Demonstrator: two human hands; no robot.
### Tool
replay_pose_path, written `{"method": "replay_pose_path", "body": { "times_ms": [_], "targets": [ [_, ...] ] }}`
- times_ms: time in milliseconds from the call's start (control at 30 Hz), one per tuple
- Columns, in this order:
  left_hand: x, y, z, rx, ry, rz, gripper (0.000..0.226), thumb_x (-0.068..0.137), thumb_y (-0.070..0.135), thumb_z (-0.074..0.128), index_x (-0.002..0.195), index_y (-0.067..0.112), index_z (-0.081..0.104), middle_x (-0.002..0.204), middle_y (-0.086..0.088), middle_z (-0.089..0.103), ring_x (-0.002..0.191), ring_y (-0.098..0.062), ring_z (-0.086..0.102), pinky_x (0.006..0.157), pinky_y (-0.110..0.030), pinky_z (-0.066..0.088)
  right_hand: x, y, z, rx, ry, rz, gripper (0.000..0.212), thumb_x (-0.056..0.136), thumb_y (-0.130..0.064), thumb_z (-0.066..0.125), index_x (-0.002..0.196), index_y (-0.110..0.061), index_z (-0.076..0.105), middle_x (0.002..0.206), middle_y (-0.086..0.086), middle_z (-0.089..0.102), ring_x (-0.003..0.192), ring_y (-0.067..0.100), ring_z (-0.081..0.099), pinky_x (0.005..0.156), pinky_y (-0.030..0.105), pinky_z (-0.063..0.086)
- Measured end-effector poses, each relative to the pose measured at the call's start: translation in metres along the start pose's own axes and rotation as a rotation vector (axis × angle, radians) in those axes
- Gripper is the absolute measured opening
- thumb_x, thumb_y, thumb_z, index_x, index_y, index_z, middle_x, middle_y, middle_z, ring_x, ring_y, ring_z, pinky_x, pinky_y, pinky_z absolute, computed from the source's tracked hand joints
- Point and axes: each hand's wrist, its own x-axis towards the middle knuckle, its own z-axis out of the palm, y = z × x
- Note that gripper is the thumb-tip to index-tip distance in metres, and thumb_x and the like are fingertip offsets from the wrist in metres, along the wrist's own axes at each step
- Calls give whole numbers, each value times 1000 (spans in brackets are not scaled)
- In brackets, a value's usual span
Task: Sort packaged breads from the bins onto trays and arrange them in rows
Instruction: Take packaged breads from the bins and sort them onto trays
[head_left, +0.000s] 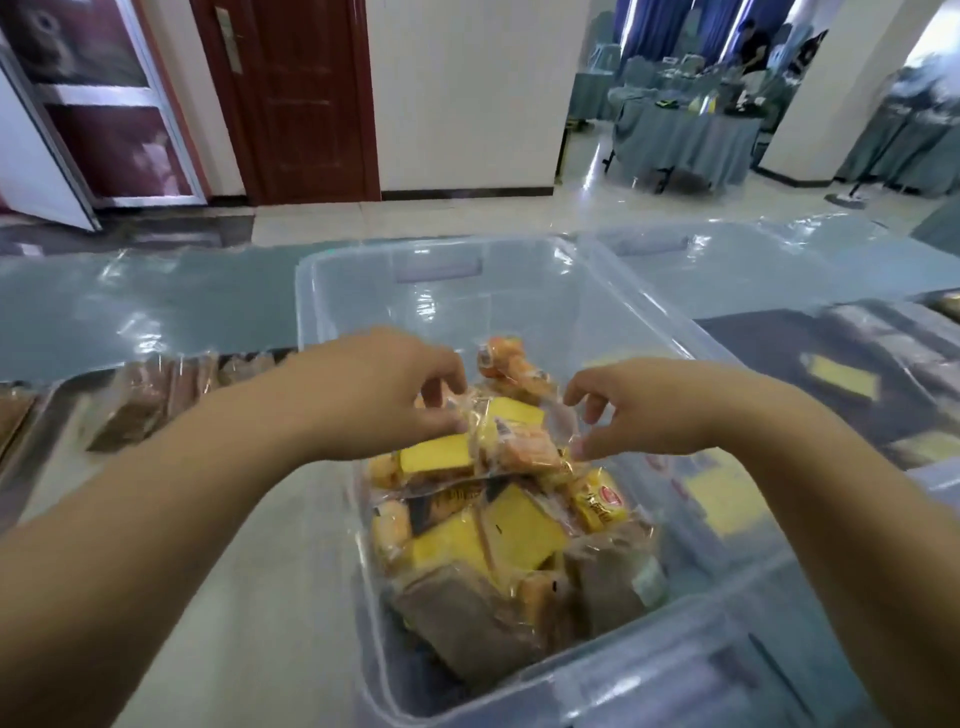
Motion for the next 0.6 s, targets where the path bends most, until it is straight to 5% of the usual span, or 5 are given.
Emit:
{"method": "replay_pose_path", "body": {
  "times_ms": [100, 267, 400, 533, 600],
  "targets": [
    [20, 21, 27, 110, -69, -13, 34, 87, 51, 54, 119, 36, 52, 105, 14, 59, 95, -10, 54, 82, -32, 49, 8, 14, 17, -102, -135, -37, 55, 79, -48, 71, 126, -25, 54, 117, -7, 60, 100, 14, 55, 84, 28, 44],
    [23, 37, 55, 133, -301, 51, 23, 86, 54, 55, 99, 36, 50, 92, 10, 54, 87, -14, 51, 82, -36, 49, 21, 5, 51, -322, -493, -172, 44, 78, -40, 74, 112, -13, 65, 100, 1, 62, 81, 16, 55, 64, 28, 40],
    [14, 36, 68, 363, -517, 34, 52, 85, 52, 57, 131, 33, 42, 121, 6, 52, 106, -18, 53, 87, -38, 48, 34, 1, 75, -518, -522, -251, 49, 76, -34, 76, 118, -13, 63, 110, 5, 66, 97, 25, 62, 71, 32, 49],
    [20, 46, 86, 484, -725, 128, 60, 87, 38, 60, 141, 30, 34, 129, -1, 50, 111, -24, 51, 80, -36, 47, 41, 0, 80, -581, -548, -272, 27, 83, -26, 70, 103, -8, 65, 85, 3, 63, 69, 18, 57, 51, 25, 40],
    [26, 51, 91, 514, -829, 163, 54, 90, 31, 57, 140, 27, 38, 127, -4, 51, 106, -23, 51, 74, -34, 43, 42, 2, 74, -564, -510, -271, 25, 86, -24, 66, 107, -10, 65, 91, 4, 61, 75, 19, 54, 52, 24, 37]
  ]
}}
